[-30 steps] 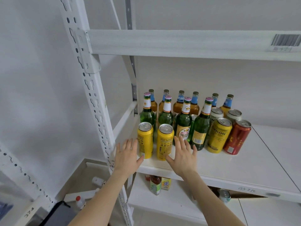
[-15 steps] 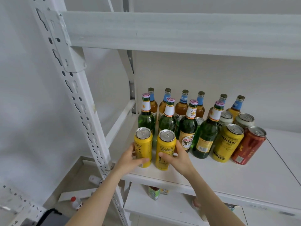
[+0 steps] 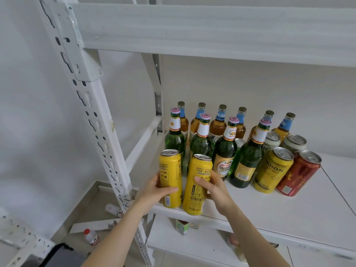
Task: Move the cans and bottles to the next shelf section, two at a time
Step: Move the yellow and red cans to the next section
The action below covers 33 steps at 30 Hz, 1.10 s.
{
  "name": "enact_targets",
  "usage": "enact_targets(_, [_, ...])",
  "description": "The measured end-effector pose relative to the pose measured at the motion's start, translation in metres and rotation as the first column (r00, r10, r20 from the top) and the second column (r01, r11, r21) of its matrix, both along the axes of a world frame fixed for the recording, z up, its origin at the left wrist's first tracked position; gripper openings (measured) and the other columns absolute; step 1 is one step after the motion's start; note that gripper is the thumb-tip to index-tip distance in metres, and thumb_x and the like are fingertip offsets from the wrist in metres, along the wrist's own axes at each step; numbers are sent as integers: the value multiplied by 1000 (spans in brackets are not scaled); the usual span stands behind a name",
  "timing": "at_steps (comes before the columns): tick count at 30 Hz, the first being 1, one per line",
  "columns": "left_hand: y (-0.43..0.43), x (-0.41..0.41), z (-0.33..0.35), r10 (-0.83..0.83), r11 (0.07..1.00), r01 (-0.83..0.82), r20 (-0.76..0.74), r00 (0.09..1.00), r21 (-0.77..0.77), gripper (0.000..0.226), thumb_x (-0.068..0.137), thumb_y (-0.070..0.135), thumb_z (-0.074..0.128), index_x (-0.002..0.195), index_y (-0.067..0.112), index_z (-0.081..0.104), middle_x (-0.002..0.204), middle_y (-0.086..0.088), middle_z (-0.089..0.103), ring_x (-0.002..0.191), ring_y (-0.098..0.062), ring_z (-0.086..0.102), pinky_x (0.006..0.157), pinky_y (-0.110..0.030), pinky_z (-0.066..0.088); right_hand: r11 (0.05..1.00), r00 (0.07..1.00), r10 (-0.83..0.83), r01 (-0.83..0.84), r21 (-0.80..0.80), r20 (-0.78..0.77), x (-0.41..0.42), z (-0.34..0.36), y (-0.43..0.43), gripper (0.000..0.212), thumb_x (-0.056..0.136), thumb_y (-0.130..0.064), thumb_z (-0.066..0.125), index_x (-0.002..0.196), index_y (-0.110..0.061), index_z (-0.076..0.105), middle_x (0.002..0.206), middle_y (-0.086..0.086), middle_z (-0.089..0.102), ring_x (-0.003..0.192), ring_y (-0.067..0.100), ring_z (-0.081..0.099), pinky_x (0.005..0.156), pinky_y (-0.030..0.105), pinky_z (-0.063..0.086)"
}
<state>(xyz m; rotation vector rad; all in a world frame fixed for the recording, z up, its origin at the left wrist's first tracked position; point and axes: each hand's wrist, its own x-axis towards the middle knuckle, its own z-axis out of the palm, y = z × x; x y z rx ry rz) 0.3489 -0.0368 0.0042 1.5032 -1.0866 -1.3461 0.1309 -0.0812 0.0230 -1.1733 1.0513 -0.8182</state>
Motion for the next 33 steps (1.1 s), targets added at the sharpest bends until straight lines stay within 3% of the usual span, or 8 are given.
enact_targets(2, [12, -3, 1, 5, 1000, -5, -58, 998, 13, 78, 59, 44, 89, 126, 36, 52, 120, 4, 68, 107, -18, 67, 88, -41, 57, 998, 1000, 3, -4, 56, 4, -1, -2, 9, 28, 87, -30, 69, 113, -27, 62, 107, -3, 72, 99, 16, 67, 71, 30, 53])
enact_targets(6, [36, -6, 3, 29, 999, -23, -154, 988, 38, 78, 50, 50, 83, 121, 33, 57, 113, 0, 72, 103, -22, 70, 94, -51, 55, 991, 999, -25, 20, 130, 33, -5, -5, 29, 49, 73, -48, 73, 116, -28, 61, 111, 3, 72, 105, 24, 67, 87, 44, 54])
enact_targets(12, [70, -12, 21, 45, 998, -38, -190, 981, 40, 80, 52, 51, 83, 123, 30, 55, 113, -2, 72, 103, -21, 70, 89, -43, 57, 983, 991, -115, 103, 151, 72, -13, 1, 60, 61, 69, -60, 73, 118, -26, 59, 117, 9, 70, 108, 29, 67, 97, 53, 51])
enact_targets(18, [105, -26, 36, 109, 994, -101, -258, 960, 43, 26, 87, 24, 65, 111, 27, 55, 105, -2, 69, 96, -21, 68, 75, -35, 54, 961, 965, -226, 199, 190, 136, -34, 11, 96, 76, 66, -62, 74, 128, -21, 56, 120, 10, 68, 111, 31, 65, 97, 50, 51])
enact_targets(22, [123, -31, 40, 106, 994, -100, -283, 953, 39, 16, 92, 26, 60, 106, 30, 54, 107, -4, 67, 97, -23, 66, 73, -37, 53, 943, 942, -291, 252, 217, 170, -55, 15, 117, 82, 63, -63, 78, 130, -22, 54, 121, 10, 67, 112, 31, 65, 94, 49, 53])
enact_targets(27, [135, -43, 44, 100, 995, -102, -293, 951, 9, 44, 79, 35, 66, 121, 27, 53, 115, -7, 66, 104, -26, 65, 77, -39, 54, 926, 923, -357, 329, 184, 143, -83, 21, 139, 89, 58, -65, 78, 131, -22, 54, 121, 9, 68, 112, 32, 65, 101, 56, 48])
enact_targets(29, [137, -50, 46, 81, 996, -85, -280, 957, -3, 43, 84, 34, 64, 125, 26, 51, 116, -7, 66, 104, -26, 65, 77, -39, 54, 921, 915, -374, 348, 172, 152, -97, 26, 146, 86, 60, -63, 79, 131, -20, 54, 121, 10, 67, 112, 32, 64, 101, 56, 49])
enact_targets(33, [140, -72, 52, 25, 999, -30, -248, 968, -17, 49, 73, 39, 74, 116, 27, 55, 112, -8, 68, 103, -27, 66, 80, -40, 54, 914, 902, -396, 370, 166, 170, -125, 30, 155, 73, 65, -60, 79, 124, -22, 58, 120, 11, 68, 110, 33, 66, 94, 54, 53])
